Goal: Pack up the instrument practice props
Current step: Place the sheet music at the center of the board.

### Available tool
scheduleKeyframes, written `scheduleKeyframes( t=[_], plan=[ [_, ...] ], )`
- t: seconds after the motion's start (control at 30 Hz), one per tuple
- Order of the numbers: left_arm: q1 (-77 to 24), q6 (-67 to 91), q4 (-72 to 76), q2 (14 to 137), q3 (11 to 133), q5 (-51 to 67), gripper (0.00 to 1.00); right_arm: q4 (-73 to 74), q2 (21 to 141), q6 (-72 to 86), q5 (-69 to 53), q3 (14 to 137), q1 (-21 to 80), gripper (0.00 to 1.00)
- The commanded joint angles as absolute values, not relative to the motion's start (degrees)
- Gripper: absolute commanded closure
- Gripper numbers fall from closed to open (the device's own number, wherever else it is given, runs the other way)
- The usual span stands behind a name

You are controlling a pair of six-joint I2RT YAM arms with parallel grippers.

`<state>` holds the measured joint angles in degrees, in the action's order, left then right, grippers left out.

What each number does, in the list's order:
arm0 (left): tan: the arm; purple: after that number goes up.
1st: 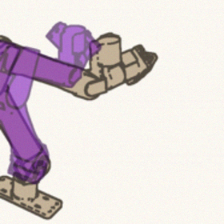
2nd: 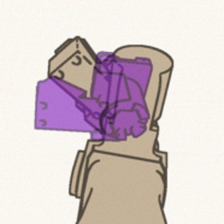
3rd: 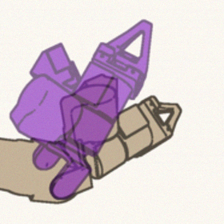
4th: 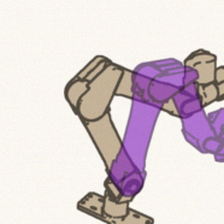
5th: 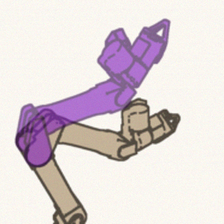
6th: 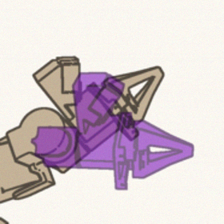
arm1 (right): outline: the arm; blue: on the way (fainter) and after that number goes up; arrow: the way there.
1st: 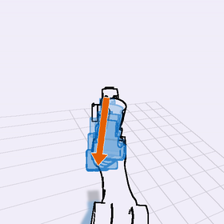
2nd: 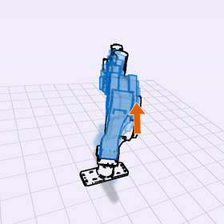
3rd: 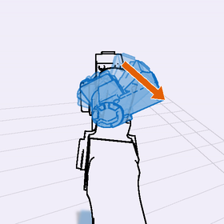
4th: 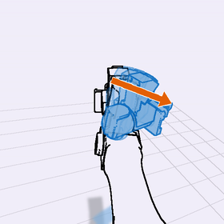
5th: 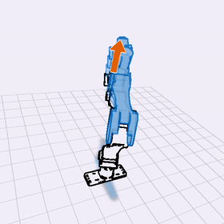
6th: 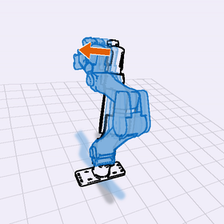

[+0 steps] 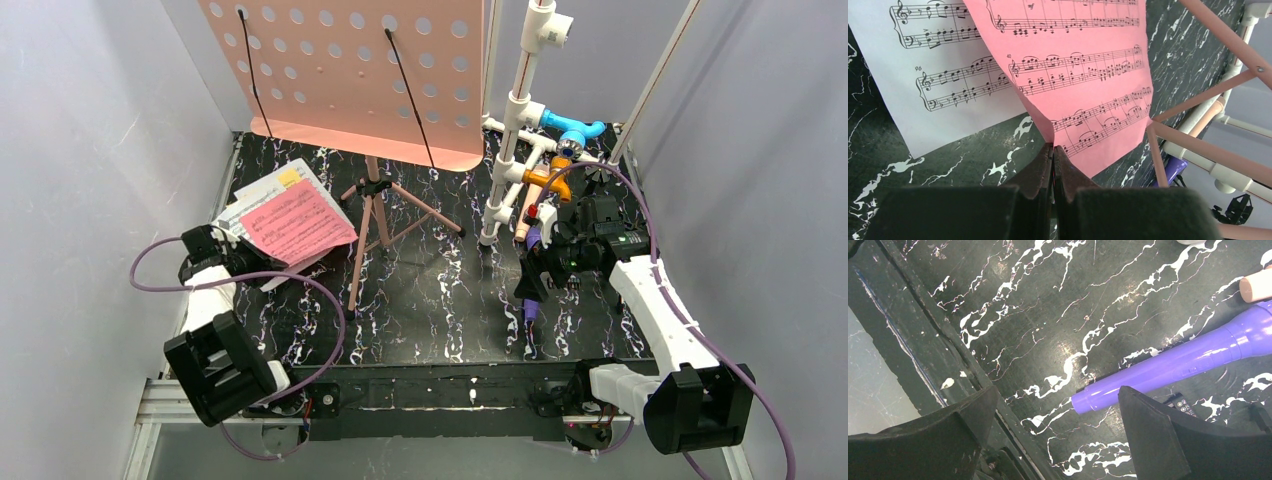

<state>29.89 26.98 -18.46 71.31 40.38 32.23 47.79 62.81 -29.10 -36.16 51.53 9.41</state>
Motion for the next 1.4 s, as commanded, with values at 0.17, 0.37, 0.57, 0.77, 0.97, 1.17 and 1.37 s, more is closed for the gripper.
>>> scheduleKeyframes(
  t=[0.17,0.37,0.57,0.77,0.97,1.17,1.37],
  plan=[
    [29.89,24.79,-19.14,74.39,41.57,31.03,0.96,46.38,60.96,-29.29,-36.7,51.46,9.66,0.0],
    [30.65,25.31,-18.78,74.07,41.31,31.18,0.82,46.62,60.62,-29.27,-36.56,51.41,9.67,0.0],
    [31.5,24.88,-19.97,72.48,41.57,31.28,0.52,46.61,61.0,-29.26,-36.47,51.42,9.67,0.0],
    [32.87,25.9,-19.74,70.92,40.8,34.24,0.15,46.59,61.43,-29.18,-36.39,51.5,9.67,0.0],
    [35.23,29.55,-18.78,71.06,39.83,36.99,0.02,46.66,61.74,-29.09,-36.34,51.59,9.67,0.0],
    [36.27,33.21,-16.5,71.35,38.62,40.2,0.02,46.72,61.95,-29.09,-36.17,51.59,9.67,0.0],
    [36.46,34.44,-12.85,71.24,37.44,45.88,0.02,46.76,62.14,-29.0,-36.06,51.61,9.67,0.0]
  ],
)
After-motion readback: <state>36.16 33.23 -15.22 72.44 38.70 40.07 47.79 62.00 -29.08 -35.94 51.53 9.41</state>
